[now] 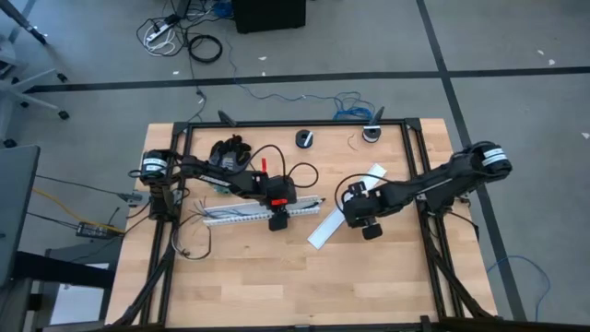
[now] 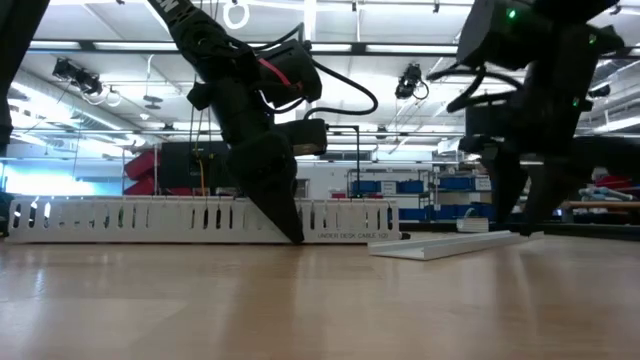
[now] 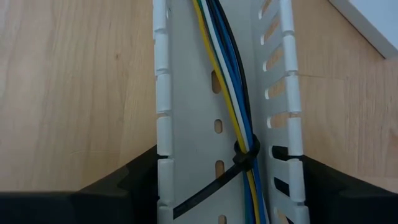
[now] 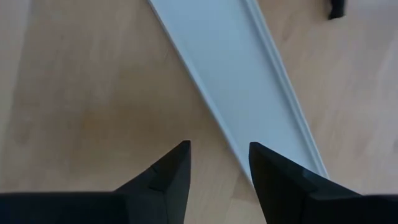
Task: Ziptie cables
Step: Close the white cable duct
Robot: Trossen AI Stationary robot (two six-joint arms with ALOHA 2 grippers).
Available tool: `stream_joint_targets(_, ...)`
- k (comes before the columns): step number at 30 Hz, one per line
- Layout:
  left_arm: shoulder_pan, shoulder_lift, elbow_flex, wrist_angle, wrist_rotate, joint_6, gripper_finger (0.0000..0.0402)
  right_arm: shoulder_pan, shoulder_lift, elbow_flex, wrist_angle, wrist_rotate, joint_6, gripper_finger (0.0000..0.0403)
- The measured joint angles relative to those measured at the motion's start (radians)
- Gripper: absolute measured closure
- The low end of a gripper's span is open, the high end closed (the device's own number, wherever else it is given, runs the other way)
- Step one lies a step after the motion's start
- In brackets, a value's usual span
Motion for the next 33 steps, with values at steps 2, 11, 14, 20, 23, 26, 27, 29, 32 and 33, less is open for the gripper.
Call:
stream_joint_targets(2,0.0,0.0,0.0,0.0,-0.001,0.0,0.0158,-0.01,0.024,0.0,0.01,0.0,-0.024,0.025)
stream_joint_targets(11,0.0,0.0,0.001,0.0,-0.003,0.0,0.0158,-0.062,0.068,0.003,0.042,-0.061,-0.054,0.0315)
stream_joint_targets(14,0.0,0.0,0.001,0.0,-0.003,0.001,0.0158,-0.078,0.059,0.002,0.038,-0.122,-0.04,0.0377)
stream_joint_targets(20,0.0,0.0,0.002,0.0,-0.006,0.001,0.0158,-0.078,-0.01,0.0,-0.007,-0.159,0.07,0.0401)
stream_joint_targets(23,0.001,0.0,0.002,-0.001,-0.005,0.004,0.0158,-0.065,-0.088,0.0,-0.085,-0.157,0.139,0.0402)
stream_joint_targets(26,0.001,0.0,0.002,-0.002,-0.005,0.007,0.0158,-0.05,-0.184,0.0,-0.135,-0.208,0.206,0.0403)
stream_joint_targets(27,0.001,0.0,0.002,-0.002,-0.005,0.007,0.0158,-0.045,-0.215,0.0,-0.144,-0.248,0.228,0.0403)
stream_joint_targets(29,0.001,0.0,0.002,-0.003,-0.005,0.015,0.0158,-0.041,-0.281,0.0,-0.143,-0.34,0.263,0.0403)
stream_joint_targets(32,0.001,0.0,0.002,0.001,-0.005,0.023,0.0158,-0.04,-0.366,0.0,-0.112,-0.385,0.283,0.0403)
stream_joint_targets(33,0.001,0.0,0.002,0.002,-0.005,0.023,0.0158,-0.043,-0.391,0.0,-0.105,-0.357,0.288,0.0403)
